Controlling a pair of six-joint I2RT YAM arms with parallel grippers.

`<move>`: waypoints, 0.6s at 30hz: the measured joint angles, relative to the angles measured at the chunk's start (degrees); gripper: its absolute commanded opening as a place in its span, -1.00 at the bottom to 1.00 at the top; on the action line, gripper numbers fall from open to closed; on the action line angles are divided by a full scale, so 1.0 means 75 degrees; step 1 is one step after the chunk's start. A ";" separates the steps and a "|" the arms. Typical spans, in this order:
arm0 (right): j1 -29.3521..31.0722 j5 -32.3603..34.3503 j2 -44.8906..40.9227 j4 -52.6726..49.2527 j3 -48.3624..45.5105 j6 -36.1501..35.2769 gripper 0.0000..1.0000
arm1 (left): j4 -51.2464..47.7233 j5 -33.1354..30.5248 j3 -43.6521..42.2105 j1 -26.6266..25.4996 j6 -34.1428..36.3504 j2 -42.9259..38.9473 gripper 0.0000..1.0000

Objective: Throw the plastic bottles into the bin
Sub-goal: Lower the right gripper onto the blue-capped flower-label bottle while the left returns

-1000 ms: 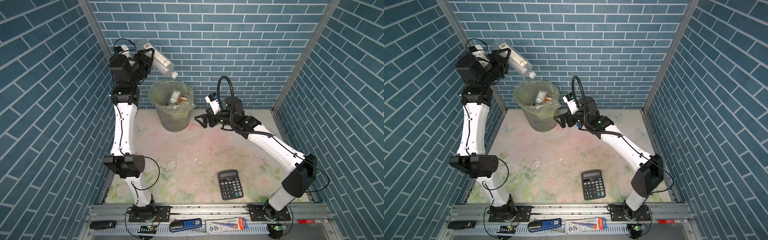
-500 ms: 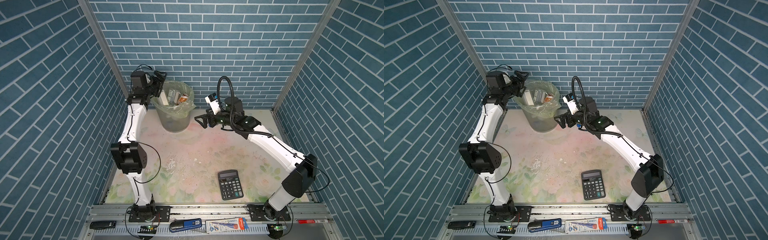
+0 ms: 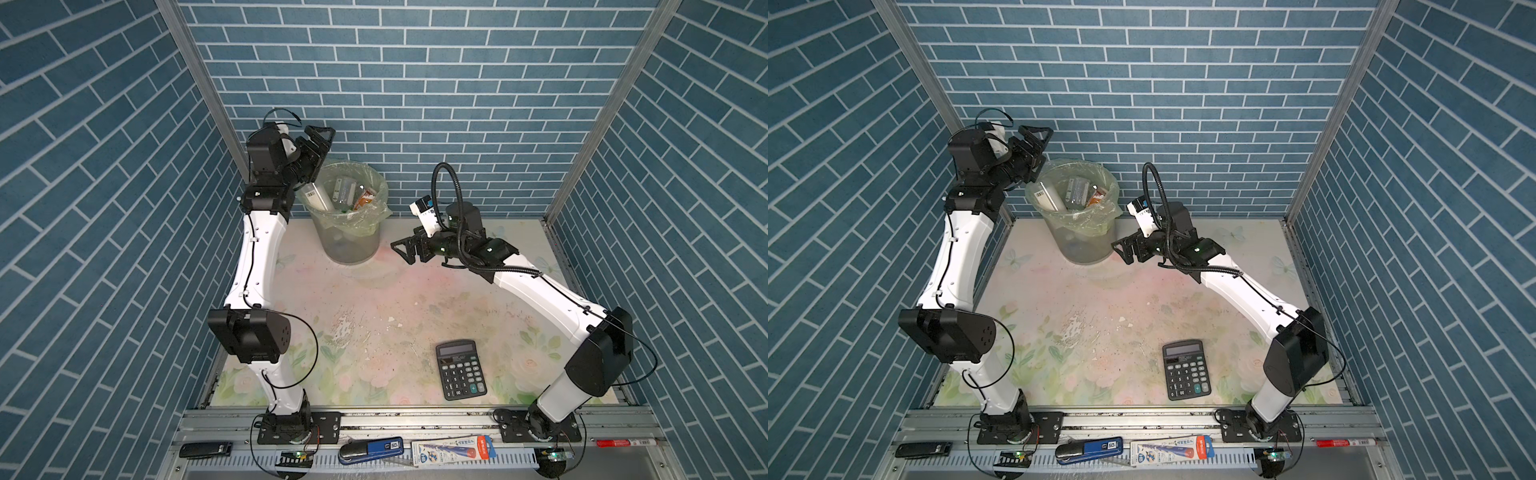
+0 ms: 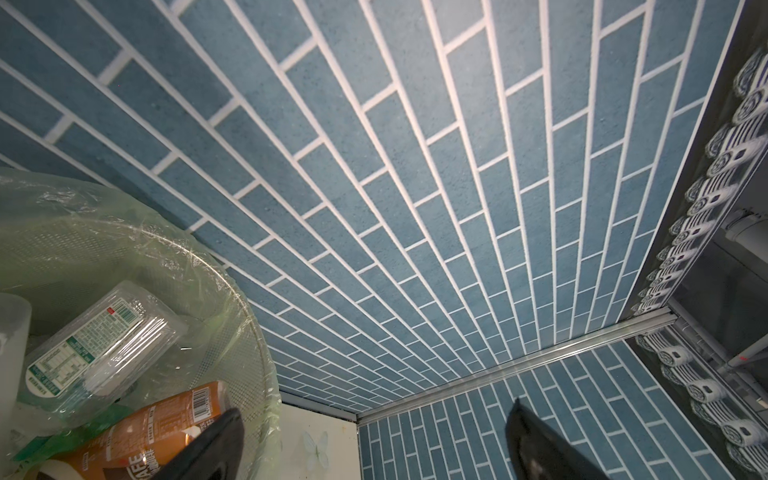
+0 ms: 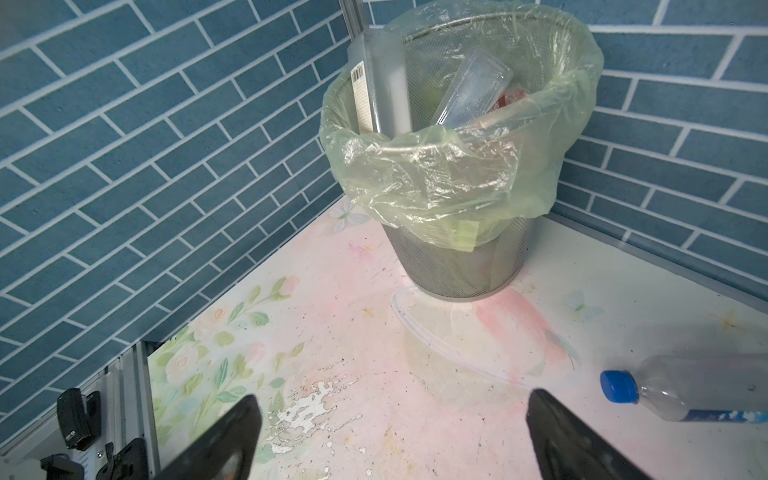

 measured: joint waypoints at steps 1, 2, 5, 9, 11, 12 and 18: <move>-0.0017 0.0067 -0.0052 0.0003 -0.0058 0.0006 0.98 | -0.0052 -0.0020 -0.0015 -0.0087 0.0082 -0.0012 0.99; -0.0050 0.0146 -0.0122 0.0000 -0.0128 0.0052 0.99 | -0.0122 -0.0050 -0.0047 -0.0210 0.0195 -0.0047 0.99; -0.0166 0.0344 -0.0338 0.0000 -0.0297 0.0149 0.98 | -0.0262 -0.0175 -0.0291 -0.0673 0.0597 -0.0265 0.99; -0.0691 0.0609 -0.0574 -0.0058 -0.0466 0.0475 0.98 | -0.0420 -0.0516 -0.0982 -0.1495 0.1279 -0.0801 0.99; -0.1084 0.0752 -0.0621 -0.0111 -0.0519 0.0711 0.99 | -0.0405 -0.0670 -0.1411 -0.1874 0.1545 -0.1055 0.99; -0.1294 0.0854 -0.0624 -0.0146 -0.0545 0.0833 0.98 | -0.0376 -0.0761 -0.1661 -0.2081 0.1684 -0.1180 0.99; -0.2270 0.1256 -0.0411 -0.0399 -0.0682 0.1311 0.99 | -0.0367 -0.1346 -0.2801 -0.3092 0.2573 -0.1431 0.99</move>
